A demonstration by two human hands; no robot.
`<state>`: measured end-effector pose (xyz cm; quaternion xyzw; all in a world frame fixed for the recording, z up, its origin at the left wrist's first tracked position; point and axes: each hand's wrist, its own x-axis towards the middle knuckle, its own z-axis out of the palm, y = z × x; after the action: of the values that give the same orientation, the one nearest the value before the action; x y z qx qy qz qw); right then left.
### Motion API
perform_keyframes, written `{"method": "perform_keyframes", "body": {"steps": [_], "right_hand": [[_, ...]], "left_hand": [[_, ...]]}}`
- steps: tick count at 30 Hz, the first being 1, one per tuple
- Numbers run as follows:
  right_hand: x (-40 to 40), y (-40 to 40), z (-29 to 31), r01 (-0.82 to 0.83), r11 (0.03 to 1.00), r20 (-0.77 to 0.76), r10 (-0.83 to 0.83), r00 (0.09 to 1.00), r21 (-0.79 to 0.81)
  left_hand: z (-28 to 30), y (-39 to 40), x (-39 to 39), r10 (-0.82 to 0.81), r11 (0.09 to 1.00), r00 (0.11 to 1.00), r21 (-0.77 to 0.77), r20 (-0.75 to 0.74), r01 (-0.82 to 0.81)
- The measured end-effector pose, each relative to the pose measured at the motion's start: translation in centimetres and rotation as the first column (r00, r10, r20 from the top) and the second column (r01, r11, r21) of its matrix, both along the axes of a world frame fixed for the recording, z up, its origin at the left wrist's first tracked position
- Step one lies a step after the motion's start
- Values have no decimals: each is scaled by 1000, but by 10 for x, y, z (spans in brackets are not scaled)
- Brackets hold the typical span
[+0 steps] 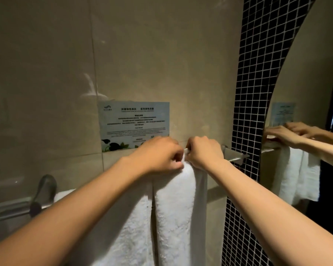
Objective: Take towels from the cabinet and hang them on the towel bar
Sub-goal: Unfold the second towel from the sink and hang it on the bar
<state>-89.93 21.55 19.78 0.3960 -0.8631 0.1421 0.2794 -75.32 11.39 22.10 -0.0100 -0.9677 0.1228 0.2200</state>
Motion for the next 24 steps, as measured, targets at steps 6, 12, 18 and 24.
{"method": "perform_keyframes", "body": {"steps": [6,12,18,24], "right_hand": [[0,-2,-4,24,999,-57,-25,998,-33],[1,2,-7,58,997,-77,-61,995,-43],[1,19,-7,27,982,51,-18,999,-187],[15,60,-37,71,898,241,40,970,-434]], "left_hand": [[-9,10,0,-5,994,999,113,53,-1],[-14,12,2,-24,994,999,108,-25,27],[-17,6,-1,5,989,994,145,-108,11],[-13,7,1,42,982,995,187,-85,-26]]}}
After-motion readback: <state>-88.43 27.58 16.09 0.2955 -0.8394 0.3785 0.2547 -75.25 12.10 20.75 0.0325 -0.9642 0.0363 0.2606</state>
